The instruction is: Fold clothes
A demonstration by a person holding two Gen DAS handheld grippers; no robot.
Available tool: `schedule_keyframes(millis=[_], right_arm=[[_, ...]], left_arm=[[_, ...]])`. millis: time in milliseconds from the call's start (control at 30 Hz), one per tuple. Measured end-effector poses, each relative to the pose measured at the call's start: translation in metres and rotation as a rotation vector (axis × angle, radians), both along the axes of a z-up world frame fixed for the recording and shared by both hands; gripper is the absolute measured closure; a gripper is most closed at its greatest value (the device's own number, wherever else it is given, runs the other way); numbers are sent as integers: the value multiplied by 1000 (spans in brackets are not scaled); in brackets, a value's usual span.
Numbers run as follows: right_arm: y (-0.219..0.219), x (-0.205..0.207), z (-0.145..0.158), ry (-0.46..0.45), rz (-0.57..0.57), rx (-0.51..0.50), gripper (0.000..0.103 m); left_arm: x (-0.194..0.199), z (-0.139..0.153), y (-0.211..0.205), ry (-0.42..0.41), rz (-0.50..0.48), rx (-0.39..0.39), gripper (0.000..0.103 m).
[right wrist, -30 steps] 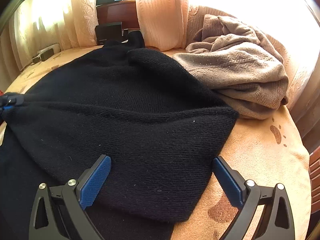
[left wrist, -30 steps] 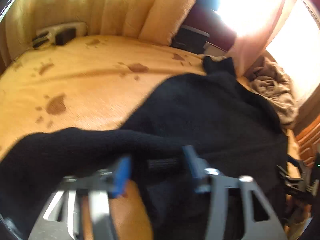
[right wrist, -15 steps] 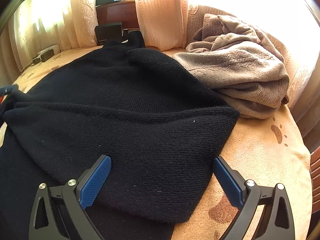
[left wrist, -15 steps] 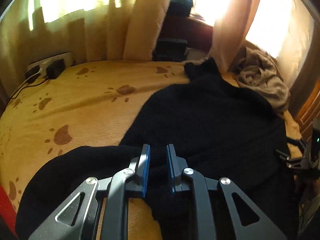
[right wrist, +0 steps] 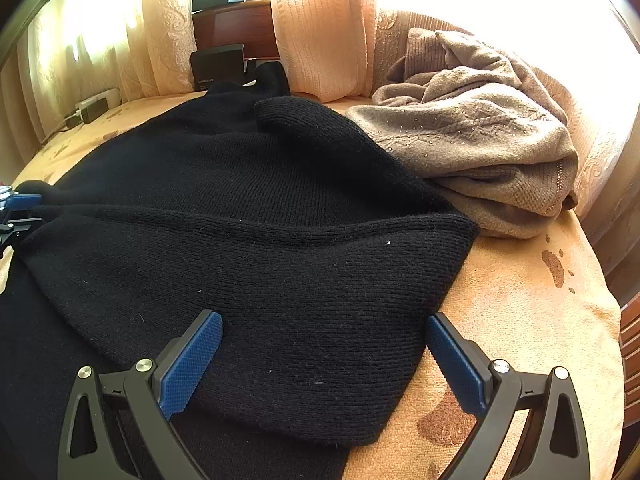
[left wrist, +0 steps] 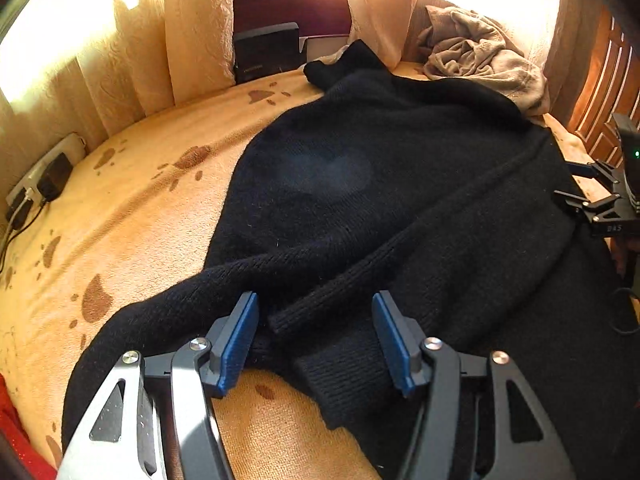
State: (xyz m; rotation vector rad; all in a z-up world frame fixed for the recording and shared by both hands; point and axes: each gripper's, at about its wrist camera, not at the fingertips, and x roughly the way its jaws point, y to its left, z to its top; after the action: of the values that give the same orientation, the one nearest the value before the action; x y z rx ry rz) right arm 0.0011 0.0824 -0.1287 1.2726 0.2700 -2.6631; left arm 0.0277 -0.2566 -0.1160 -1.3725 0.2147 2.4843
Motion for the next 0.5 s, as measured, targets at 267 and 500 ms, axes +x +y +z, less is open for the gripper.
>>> schedule_keyframes(millis=[267,500], right_arm=[[0,0,0,-2,-1,-4,1],[-1,-1,0,-5,1,-7,1]], left_arm=[[4,11,0,60,29,8,97],[-1,9,5,134,64,-95,94]])
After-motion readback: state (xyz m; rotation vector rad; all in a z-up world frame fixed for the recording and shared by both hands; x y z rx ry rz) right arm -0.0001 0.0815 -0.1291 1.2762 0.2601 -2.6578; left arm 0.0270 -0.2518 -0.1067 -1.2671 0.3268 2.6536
